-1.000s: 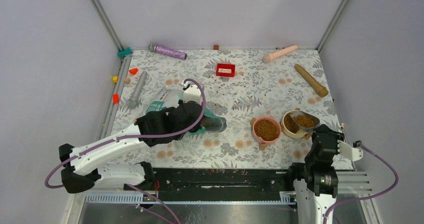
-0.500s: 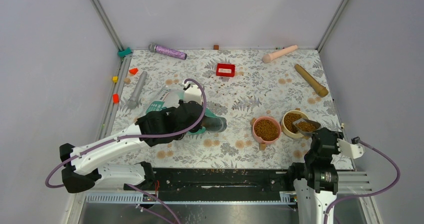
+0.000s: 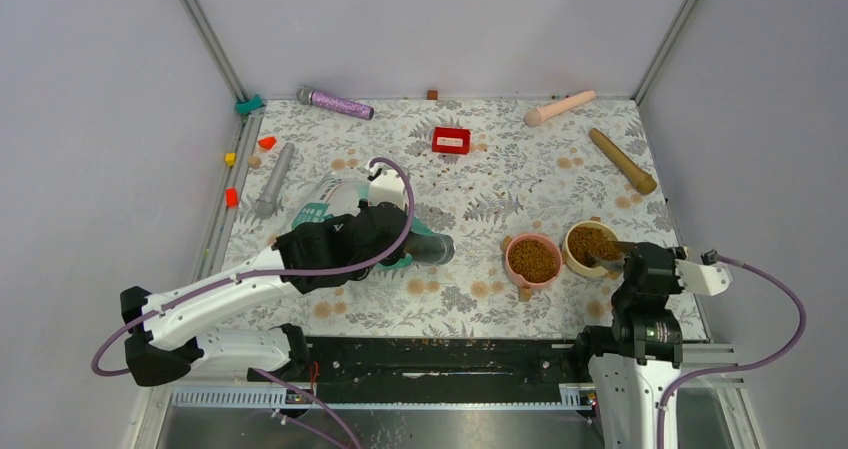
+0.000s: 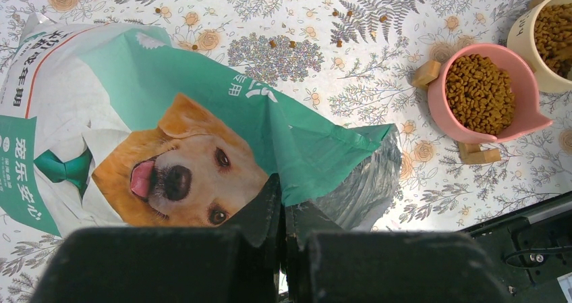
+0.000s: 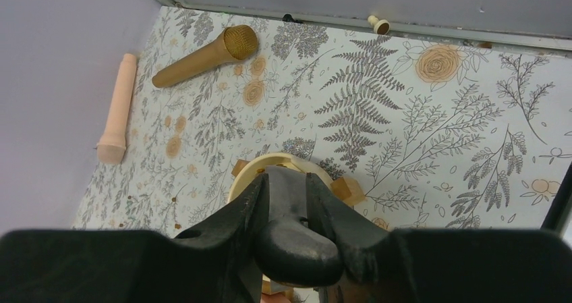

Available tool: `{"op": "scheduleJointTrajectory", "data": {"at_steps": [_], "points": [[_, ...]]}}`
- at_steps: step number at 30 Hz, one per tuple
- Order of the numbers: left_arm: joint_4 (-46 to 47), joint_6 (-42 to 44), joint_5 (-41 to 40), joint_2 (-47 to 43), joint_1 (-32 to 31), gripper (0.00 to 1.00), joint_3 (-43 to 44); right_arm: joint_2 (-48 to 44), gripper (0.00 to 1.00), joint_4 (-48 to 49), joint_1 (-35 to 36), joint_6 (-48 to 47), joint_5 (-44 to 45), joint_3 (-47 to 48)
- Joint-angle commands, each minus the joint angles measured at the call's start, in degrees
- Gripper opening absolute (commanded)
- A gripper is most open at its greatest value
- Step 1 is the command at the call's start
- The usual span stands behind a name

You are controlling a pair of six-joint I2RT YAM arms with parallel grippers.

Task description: Serve the pet food

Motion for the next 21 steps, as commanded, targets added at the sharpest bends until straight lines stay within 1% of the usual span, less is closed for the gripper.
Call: {"op": "scheduleJointTrajectory", "data": {"at_steps": [1,21], "points": [[5.00,0.61,-3.15,-0.62,0.04,0.00,2.28,0.87,0.00,1.35,-0.22,-3.09,1.02,3.57],[4.97,0.70,-3.14,-1.75,0.04,0.00,2.38,5.53,0.00,-5.78,-0.22,-6.61,3.00,11.87]]}}
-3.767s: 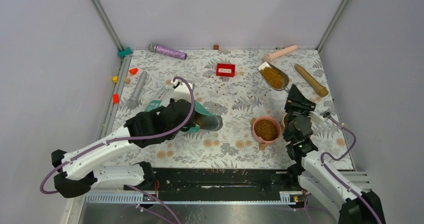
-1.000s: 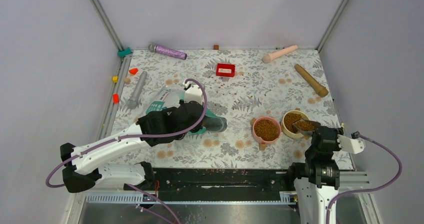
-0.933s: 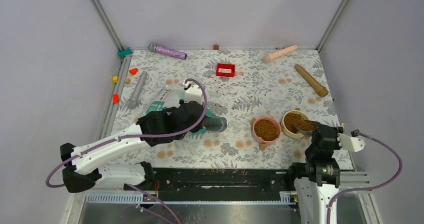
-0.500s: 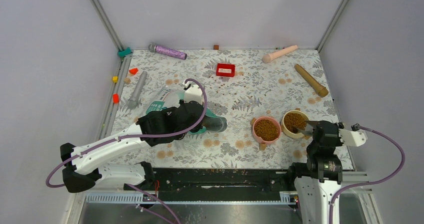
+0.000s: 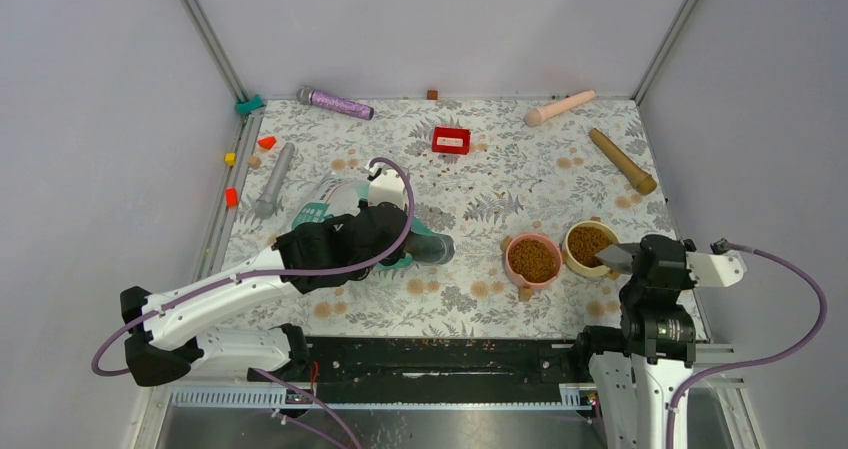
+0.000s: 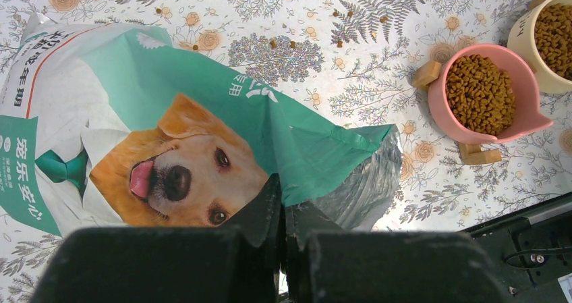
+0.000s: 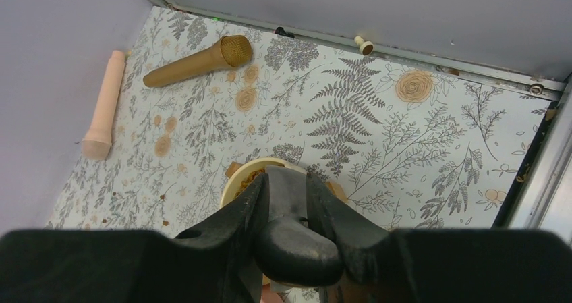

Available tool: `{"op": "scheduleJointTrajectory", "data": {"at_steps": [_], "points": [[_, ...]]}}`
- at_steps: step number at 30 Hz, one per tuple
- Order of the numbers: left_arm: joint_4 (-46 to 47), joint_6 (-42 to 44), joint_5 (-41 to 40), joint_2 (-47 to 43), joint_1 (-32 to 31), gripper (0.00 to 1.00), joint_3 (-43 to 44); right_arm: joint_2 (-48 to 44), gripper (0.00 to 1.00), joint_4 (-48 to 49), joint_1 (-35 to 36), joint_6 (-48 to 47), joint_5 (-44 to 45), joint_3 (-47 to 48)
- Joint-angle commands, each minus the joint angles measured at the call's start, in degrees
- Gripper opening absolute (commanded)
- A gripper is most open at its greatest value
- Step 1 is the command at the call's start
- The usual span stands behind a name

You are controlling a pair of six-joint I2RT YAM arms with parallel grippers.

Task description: Serve the pet food

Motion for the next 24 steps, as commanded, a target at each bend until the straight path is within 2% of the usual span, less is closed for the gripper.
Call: {"op": "scheduleJointTrajectory", "data": {"at_steps": [1,4,7,10,14,17,20,24], "points": [[4.97,0.75,-3.06,-1.85,0.02,0.00,2.45,1.43,0.00,-0.51,-0.24,-1.84,1.71,3.41],[5.02,0.73,-3.12,-2.04,0.02,0.00,2.37,3.05,0.00,-1.07,-0.22,-3.77,0.73,4.94],[5.00,0.78,-3.38,-2.39,0.04,0.00,2.48,9.45,0.00,-3.22,-0.14,-7.26,-2.69,7.87],[4.95,0.90,-3.94,-3.02,0.04,0.00,2.47,13.53,0.00,-7.08,0.10,-7.09,-1.29,11.04],[4.99,1.02,-4.50,-3.77,0.04,0.00,2.46,9.08,0.00,-1.96,0.22,-7.54,-5.04,9.67],[4.93,1.12,-4.70,-3.91,0.04,0.00,2.57,10.22,0.00,-4.29,0.22,-7.54,-1.81,11.11],[4.87,1.10,-4.93,-4.28,0.03,0.00,2.59,11.05,0.00,-3.52,0.22,-7.68,-5.76,11.03],[4.86,1.17,-5.52,-5.29,0.04,0.00,2.61,4.69,0.00,1.24,0.26,-6.88,-11.47,9.19]]}}
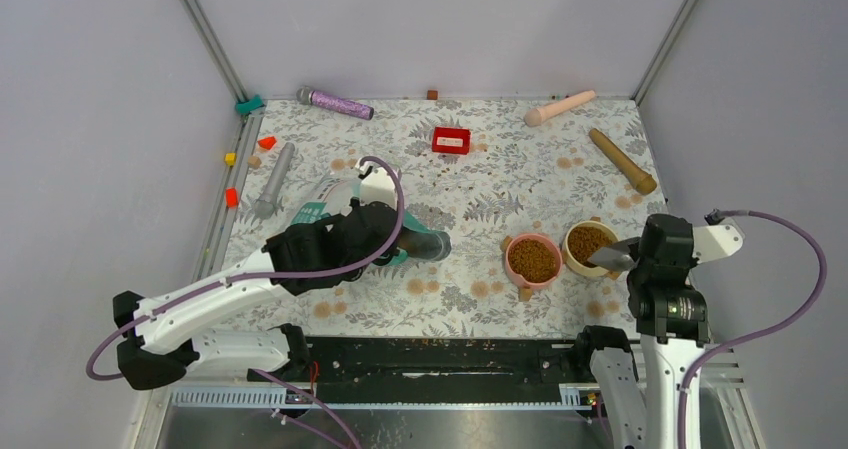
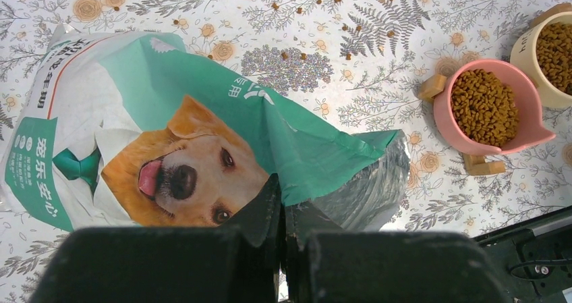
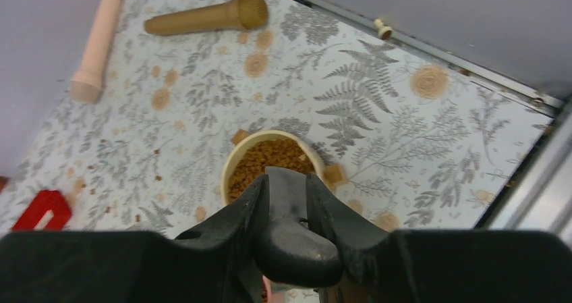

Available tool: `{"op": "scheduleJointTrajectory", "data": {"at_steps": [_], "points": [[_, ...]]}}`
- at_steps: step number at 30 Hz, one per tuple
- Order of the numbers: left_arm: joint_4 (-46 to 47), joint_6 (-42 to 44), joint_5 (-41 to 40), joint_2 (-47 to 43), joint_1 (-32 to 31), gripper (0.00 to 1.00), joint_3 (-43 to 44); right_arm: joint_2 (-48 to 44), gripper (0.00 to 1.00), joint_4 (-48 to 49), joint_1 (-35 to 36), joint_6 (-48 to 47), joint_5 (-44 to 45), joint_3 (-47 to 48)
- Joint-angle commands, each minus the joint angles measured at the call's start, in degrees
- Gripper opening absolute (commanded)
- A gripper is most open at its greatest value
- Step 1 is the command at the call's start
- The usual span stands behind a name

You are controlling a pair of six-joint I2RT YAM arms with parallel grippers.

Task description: Serve the pet food

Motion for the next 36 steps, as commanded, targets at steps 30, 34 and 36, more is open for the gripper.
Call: {"op": "scheduleJointTrajectory", "data": {"at_steps": [30,34,36], "points": [[5.04,0.38,-7.05,-10.73,1.86,0.00,2.90,41.54,0.09,43.04,39.76,-1.41,-48.40,-6.01],[4.94,0.75,-6.72,-11.10,2.04,0.00,3.16,46.87,0.24,45.19,39.96,-2.20,-47.44,-4.60],[4.96,1.36,-6.32,-11.43,2.06,0.00,3.48,47.34,0.41,42.40,39.97,-3.27,-44.69,-3.47]]}}
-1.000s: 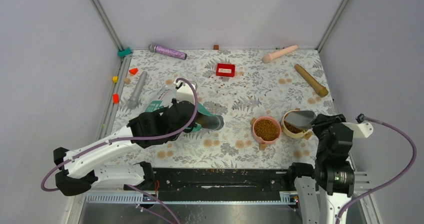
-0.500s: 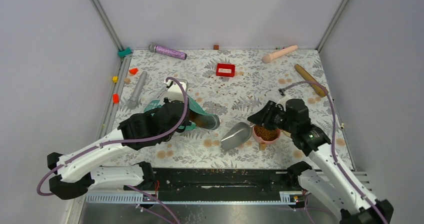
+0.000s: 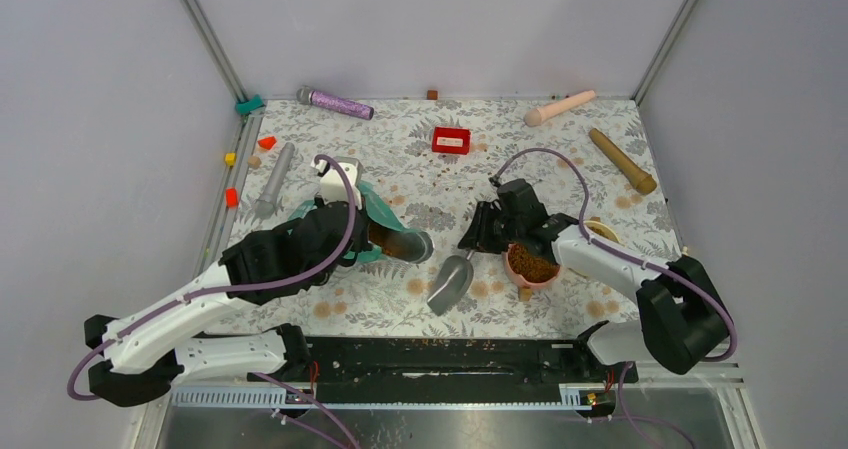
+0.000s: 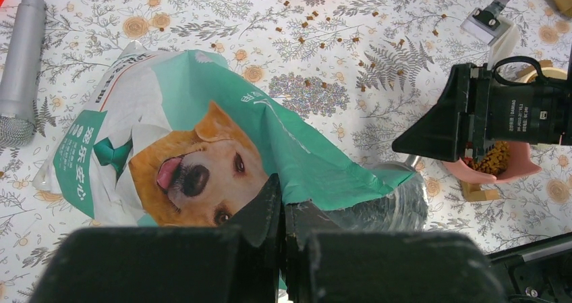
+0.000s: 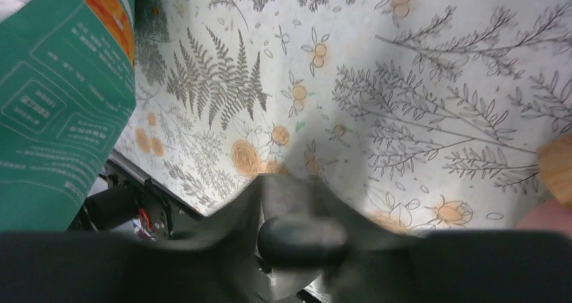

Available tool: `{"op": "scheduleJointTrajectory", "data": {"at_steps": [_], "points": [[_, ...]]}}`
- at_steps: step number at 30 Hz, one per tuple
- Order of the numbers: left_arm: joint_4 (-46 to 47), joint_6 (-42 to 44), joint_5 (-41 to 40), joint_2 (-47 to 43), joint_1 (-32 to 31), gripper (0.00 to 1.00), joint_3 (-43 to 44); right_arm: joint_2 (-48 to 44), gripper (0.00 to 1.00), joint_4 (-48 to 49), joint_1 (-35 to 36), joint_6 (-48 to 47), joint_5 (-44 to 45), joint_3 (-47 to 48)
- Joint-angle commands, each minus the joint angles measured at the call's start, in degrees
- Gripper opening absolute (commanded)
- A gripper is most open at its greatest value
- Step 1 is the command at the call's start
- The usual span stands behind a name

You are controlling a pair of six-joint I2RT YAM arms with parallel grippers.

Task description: Serve the pet food

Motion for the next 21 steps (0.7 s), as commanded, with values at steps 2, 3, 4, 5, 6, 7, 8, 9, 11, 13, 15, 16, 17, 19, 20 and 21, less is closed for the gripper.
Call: {"op": "scheduleJointTrajectory", "data": {"at_steps": [2,3,4,5,6,7,8,9,11,13,15,16,17,19,20,21], "points": [[7.55,0.96,-2.19,-3.27,0.27,0.00,3.51,-0.44,0.77,-2.77,0.43,-6.91,8.53,4.75],[7.55,1.23,-1.34,-3.49,0.27,0.00,3.70,-1.54,0.86,-3.90,0.58,-8.16,9.58,4.88],[7.50,1.67,-0.21,-3.65,0.27,0.00,4.02,-3.08,0.97,-4.71,0.72,-9.77,10.69,4.80],[7.39,2.04,1.59,-3.65,0.26,0.00,4.50,-4.69,0.99,-5.70,0.84,-11.10,12.13,4.76],[6.91,2.15,3.09,-3.56,0.27,0.00,5.17,-6.69,0.99,-6.39,0.93,-12.58,13.38,4.64],[6.33,2.22,4.59,-3.35,0.27,0.00,5.95,-8.86,0.99,-6.94,0.96,-14.17,14.22,4.33],[5.60,2.15,6.26,-2.98,0.26,0.00,6.90,-11.19,0.99,-7.36,1.00,-16.10,14.59,4.06],[4.68,2.17,8.17,-2.47,0.27,0.00,8.12,-13.93,1.00,-7.28,1.10,-18.08,14.15,3.50],[2.86,2.00,12.92,-1.34,0.27,0.00,10.67,-20.21,0.99,-5.27,1.68,-23.41,10.72,1.45],[1.34,1.71,17.07,-0.19,0.26,0.00,13.03,-26.98,0.99,-2.65,3.65,-29.23,6.28,-0.85],[-0.06,1.69,20.74,1.09,0.23,0.00,15.44,-31.76,0.99,0.57,7.58,-36.61,1.30,-3.49],[-0.94,1.48,22.18,2.07,0.24,0.00,17.25,-33.56,1.00,2.72,9.52,-40.28,-0.92,-5.09],[-1.76,1.34,23.34,2.87,0.21,0.00,18.67,-34.63,1.00,5.05,11.34,-42.89,-2.74,-6.53],[-3.46,0.93,25.87,4.26,0.18,0.00,21.09,-34.36,0.99,8.88,14.66,-42.10,-3.57,-6.85],[-4.14,0.77,27.21,4.97,0.18,0.00,22.14,-33.31,1.00,9.40,16.03,-41.11,-3.53,-6.02],[-4.83,0.78,28.64,5.54,0.18,0.00,23.08,-31.85,0.99,8.75,17.75,-40.72,-2.79,-4.32]]}}
